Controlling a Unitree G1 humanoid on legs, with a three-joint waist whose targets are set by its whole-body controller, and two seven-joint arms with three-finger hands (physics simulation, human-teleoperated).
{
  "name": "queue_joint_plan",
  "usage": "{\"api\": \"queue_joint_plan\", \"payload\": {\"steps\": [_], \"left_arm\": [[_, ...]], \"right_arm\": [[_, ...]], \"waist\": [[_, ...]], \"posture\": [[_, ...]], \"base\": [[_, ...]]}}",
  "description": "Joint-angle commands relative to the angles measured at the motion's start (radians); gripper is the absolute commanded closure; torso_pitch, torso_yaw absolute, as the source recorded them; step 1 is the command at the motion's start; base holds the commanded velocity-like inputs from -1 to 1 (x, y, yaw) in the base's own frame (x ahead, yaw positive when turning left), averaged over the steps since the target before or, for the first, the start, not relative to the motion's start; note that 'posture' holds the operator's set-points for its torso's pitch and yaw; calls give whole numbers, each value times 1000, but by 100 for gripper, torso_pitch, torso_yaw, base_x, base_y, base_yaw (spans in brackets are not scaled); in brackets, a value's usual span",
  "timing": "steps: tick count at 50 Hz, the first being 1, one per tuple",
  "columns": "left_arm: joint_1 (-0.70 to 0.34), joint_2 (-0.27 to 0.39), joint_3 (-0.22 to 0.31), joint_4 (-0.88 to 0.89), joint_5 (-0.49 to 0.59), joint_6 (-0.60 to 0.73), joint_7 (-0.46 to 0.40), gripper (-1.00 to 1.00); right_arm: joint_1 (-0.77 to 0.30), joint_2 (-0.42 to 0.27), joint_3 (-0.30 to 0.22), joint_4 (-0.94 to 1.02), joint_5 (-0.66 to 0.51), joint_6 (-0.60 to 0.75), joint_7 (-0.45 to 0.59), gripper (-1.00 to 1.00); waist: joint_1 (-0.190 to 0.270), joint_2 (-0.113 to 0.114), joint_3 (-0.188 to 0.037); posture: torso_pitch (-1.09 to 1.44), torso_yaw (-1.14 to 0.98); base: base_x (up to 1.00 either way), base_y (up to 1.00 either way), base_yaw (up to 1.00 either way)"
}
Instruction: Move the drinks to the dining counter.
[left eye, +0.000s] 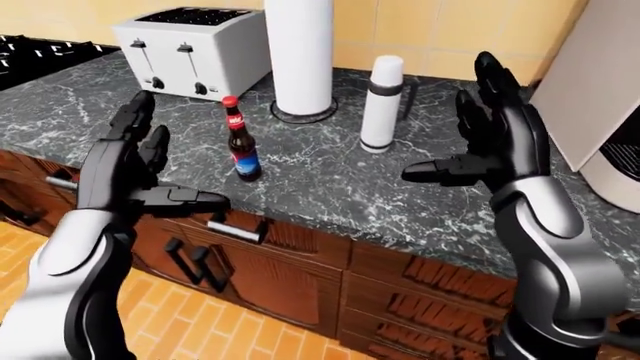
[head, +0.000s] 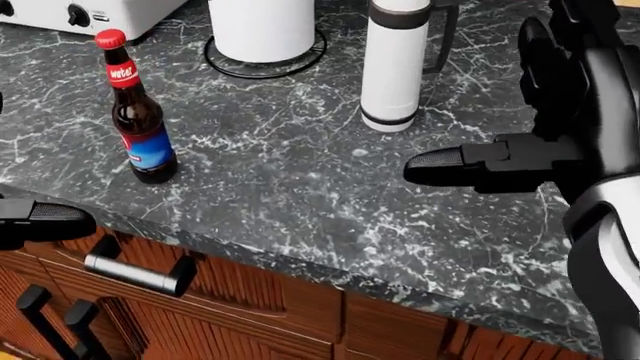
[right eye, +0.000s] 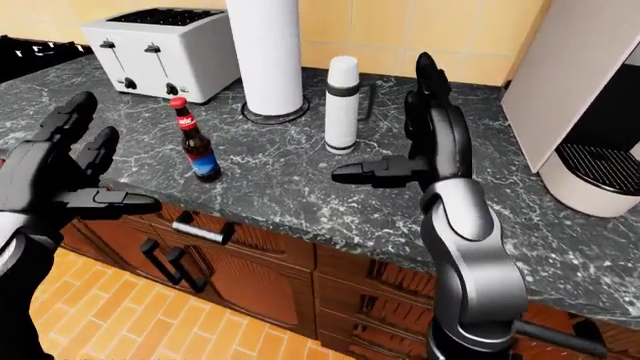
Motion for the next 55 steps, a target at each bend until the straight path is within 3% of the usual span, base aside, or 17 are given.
{"api": "queue_joint_plan", "payload": {"steps": [1,3,6,8,14,17,18,21,23,25,28,29,33,38,39,42,55], "left_arm": [[-28,11,0,-26,-1,-21,-2,-100],[-28,7,-7,-18,5,-31,-3,-100],[-32,1,-19,-6,15,-39,-4,-100],[-39,-2,-27,-8,20,-33,-2,-100],[-37,-4,-24,-9,26,-33,-6,-100],[-32,-5,-22,-7,30,-38,-9,-100],[-31,-6,-23,-4,31,-43,-11,-100],[-33,-7,-20,-4,31,-42,-11,-100],[-27,-5,-9,-2,29,-46,-15,-100],[-11,-3,3,1,29,-58,-19,-100],[8,5,24,-18,26,-50,-24,-100],[15,6,29,-22,26,-52,-26,-100],[32,12,56,-29,20,-55,-34,-100],[57,17,81,-44,14,-57,-40,-100],[63,17,85,-50,13,-56,-42,-100],[77,14,93,-61,11,-57,-47,-100],[117,11,133,-72,15,-70,-70,-100]], "right_arm": [[-23,-12,-12,-26,3,-27,-17,-100],[-17,-15,-13,-25,6,-29,-22,-100],[-4,-19,-22,-9,13,-56,-22,-100],[0,-25,-29,-17,20,-54,-24,-100],[7,-28,-29,-11,26,-68,-27,-100],[11,-26,-24,-5,26,-76,-29,-100],[12,-26,-23,-5,25,-77,-29,-100],[14,-27,-22,-3,24,-81,-27,-100],[12,-26,-21,-4,24,-81,-28,-100],[11,-25,-19,2,22,-88,-27,-100],[5,-20,-10,-3,19,-83,-32,-100],[7,-18,-6,-4,16,-83,-32,-100],[6,-12,-2,-3,10,-87,-30,-100],[5,-1,12,-11,1,-84,-31,-100],[9,1,12,-9,-1,-88,-30,-100],[15,11,23,-12,-8,-93,-29,-100],[-5,71,90,-9,-59,-91,-24,-100]], "waist": [[-2,3,-23],[-7,9,-40],[-21,28,26],[-21,28,40],[-12,6,-6],[-7,-53,-18],[-15,-36,-11],[-22,-44,2],[-19,-34,-20],[-24,-24,-1],[-26,51,-12],[-26,7,-9],[-16,38,-7],[-13,-27,14],[-11,2,1],[-17,10,-14],[-30,12,-25]], "posture": [[0,0],[0,0],[0,0],[0,0],[0,0],[0,0],[0,0],[0,0],[0,0],[0,0],[0,0],[0,0],[0,0],[0,0],[0,0],[0,0],[0,0]], "base": [[0,0,0],[4,0,0],[44,0,0],[53,0,0],[54,0,0],[53,0,0],[53,0,0],[47,0,0],[3,0,0],[0,0,0],[0,0,0],[0,0,0],[0,0,0],[0,0,0],[0,0,0],[0,0,0],[0,0,0]]}}
